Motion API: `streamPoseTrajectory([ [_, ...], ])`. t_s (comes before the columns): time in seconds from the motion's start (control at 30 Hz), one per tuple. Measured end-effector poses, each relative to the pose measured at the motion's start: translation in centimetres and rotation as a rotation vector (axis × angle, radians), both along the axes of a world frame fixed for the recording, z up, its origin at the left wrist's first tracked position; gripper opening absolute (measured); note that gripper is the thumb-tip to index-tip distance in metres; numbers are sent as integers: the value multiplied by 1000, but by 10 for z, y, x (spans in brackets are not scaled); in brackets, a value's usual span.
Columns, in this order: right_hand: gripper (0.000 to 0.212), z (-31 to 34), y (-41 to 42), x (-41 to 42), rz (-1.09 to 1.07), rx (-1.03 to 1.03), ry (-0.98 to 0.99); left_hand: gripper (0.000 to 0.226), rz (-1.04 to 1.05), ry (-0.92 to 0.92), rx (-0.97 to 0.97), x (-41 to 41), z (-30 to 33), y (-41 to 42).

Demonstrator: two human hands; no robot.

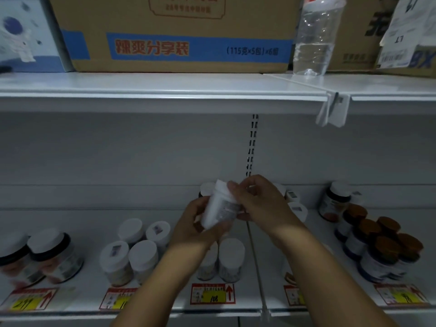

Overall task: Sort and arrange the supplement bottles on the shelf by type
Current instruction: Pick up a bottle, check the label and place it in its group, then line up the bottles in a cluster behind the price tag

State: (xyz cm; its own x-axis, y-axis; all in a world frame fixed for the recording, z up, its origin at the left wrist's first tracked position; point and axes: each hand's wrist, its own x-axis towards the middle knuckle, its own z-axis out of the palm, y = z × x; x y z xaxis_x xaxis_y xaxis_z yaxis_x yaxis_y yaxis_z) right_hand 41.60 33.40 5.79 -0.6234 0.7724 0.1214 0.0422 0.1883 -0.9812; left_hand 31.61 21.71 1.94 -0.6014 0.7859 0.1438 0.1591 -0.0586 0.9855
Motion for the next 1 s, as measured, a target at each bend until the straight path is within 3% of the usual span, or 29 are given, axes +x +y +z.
streamPoseTrajectory([
  [0.1, 15, 1, -2, 9, 121, -182, 116, 49, -158, -305, 89, -2, -3, -8],
  [0.2, 9, 2, -6, 14, 191, -320, 205, 52, -275, -621, 148, 3, 0, -10],
  [0.3, 11, 2, -9, 17, 202, -302, 232, 50, -366, -791, 146, 5, 0, -12],
  [0.37, 10, 1, -10, 18, 207, -269, 236, 49, -423, -811, 143, 6, -1, -13],
  [0.7, 5, 0, -8, 15, 153, -175, 207, 50, -230, -417, 160, -6, -5, -11],
  [0.8, 6, 8, 6, 15, 202, -169, 182, 38, -232, -326, 128, -11, 2, -3],
  [0.87, 5, 12, 19, 14, 208, -138, 201, 19, -156, -169, 84, -16, 8, 5],
  [0.93, 8, 6, 32, 9, 128, -65, 178, 14, -9, -2, 57, -27, 13, 10],
  [1.0, 18, -11, 45, 0, 1, 19, 64, 15, 87, 41, 65, -40, 14, 10],
])
